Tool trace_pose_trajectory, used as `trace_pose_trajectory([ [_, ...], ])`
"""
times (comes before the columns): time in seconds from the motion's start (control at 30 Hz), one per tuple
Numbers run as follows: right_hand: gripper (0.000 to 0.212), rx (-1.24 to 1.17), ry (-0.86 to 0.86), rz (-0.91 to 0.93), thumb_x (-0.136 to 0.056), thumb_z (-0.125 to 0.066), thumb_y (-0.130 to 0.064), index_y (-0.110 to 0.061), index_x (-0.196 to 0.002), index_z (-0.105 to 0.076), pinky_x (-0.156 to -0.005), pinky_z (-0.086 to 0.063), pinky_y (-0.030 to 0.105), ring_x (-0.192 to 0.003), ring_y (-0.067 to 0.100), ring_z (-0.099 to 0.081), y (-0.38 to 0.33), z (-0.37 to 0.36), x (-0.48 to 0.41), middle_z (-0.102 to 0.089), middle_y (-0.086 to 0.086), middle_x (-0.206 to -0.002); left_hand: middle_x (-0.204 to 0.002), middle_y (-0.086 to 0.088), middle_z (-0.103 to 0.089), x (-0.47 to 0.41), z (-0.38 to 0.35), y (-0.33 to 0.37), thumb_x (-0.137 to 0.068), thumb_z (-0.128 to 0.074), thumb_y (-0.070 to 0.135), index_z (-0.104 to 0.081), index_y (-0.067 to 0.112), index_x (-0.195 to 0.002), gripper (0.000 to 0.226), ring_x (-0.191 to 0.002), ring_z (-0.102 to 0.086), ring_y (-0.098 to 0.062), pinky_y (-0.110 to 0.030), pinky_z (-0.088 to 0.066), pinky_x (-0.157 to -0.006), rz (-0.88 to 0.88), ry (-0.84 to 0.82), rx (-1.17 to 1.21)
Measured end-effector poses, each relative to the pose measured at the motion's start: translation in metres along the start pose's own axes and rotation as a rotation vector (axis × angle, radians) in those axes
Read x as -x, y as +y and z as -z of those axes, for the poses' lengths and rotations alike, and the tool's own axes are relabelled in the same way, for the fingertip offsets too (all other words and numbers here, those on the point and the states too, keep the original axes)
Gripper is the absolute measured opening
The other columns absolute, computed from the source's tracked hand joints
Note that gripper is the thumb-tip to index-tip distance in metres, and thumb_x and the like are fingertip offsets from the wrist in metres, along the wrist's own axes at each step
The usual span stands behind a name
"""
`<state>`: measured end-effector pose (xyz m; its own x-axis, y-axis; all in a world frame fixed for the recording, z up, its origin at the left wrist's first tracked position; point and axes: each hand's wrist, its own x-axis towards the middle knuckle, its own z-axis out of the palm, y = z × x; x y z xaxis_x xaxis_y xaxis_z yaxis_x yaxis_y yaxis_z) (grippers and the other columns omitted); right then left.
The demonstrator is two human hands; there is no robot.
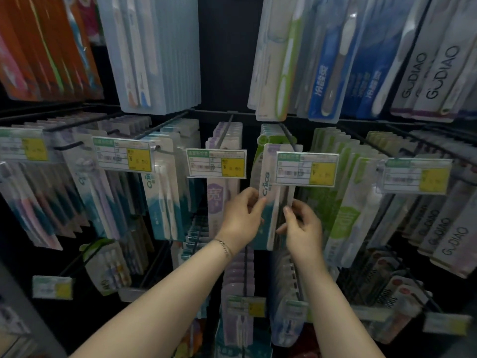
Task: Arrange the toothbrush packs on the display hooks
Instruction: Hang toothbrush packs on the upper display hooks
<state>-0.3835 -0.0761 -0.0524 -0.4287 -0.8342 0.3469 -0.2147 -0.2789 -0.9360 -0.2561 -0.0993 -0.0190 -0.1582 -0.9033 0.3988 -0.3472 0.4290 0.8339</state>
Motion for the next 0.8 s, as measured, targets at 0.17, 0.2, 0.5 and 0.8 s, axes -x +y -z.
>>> trace_pose_trajectory([
  [0.17, 0.026, -0.046, 0.000, 0.061, -0.096, -0.057, -0.018, -0.008, -0.119, -0.061, -0.049, -0.043, 0.018, -0.045, 0.003, -0.052, 0.002, 0.010, -0.008, -0.062, -0.002, -0.070, -0.070, 0.006, -0.060, -0.004, 0.000, 0.005, -0.098, -0.051, 0.026, -0.053, 0.022, -0.076, 0.023, -0.059, -0.066, -0.011, -0.023, -0.051, -0.057, 0.034, -0.010, 0.044],
  [0.2, 0.026, -0.042, -0.015, 0.075, -0.096, -0.057, -0.017, -0.006, -0.119, -0.061, -0.049, -0.043, 0.019, -0.045, 0.003, -0.052, 0.004, 0.011, -0.009, -0.062, -0.004, -0.068, -0.070, 0.005, -0.061, -0.003, 0.001, 0.004, -0.098, -0.051, 0.026, -0.054, 0.020, -0.077, 0.022, -0.059, -0.066, -0.012, -0.028, -0.053, -0.060, 0.042, -0.014, 0.053],
  [0.5, 0.015, 0.001, -0.151, 0.239, -0.097, -0.055, -0.013, -0.018, -0.087, -0.063, -0.054, -0.039, 0.016, -0.051, -0.001, -0.049, -0.015, 0.006, 0.004, -0.055, -0.017, -0.061, -0.063, 0.007, -0.059, 0.000, 0.018, 0.005, -0.097, -0.053, 0.021, -0.055, 0.019, -0.076, 0.021, -0.051, -0.062, -0.008, -0.025, -0.052, -0.057, 0.101, 0.044, 0.083],
  [0.8, 0.010, 0.058, -0.236, 0.115, -0.091, -0.063, -0.031, -0.023, -0.086, -0.060, -0.054, -0.044, 0.035, -0.052, 0.016, -0.052, 0.001, 0.003, 0.022, -0.055, -0.006, -0.055, -0.050, 0.012, -0.060, 0.027, 0.028, -0.010, -0.095, -0.056, 0.018, -0.057, 0.020, -0.072, 0.023, -0.049, -0.062, -0.014, -0.023, -0.050, -0.052, 0.081, 0.048, 0.046],
])
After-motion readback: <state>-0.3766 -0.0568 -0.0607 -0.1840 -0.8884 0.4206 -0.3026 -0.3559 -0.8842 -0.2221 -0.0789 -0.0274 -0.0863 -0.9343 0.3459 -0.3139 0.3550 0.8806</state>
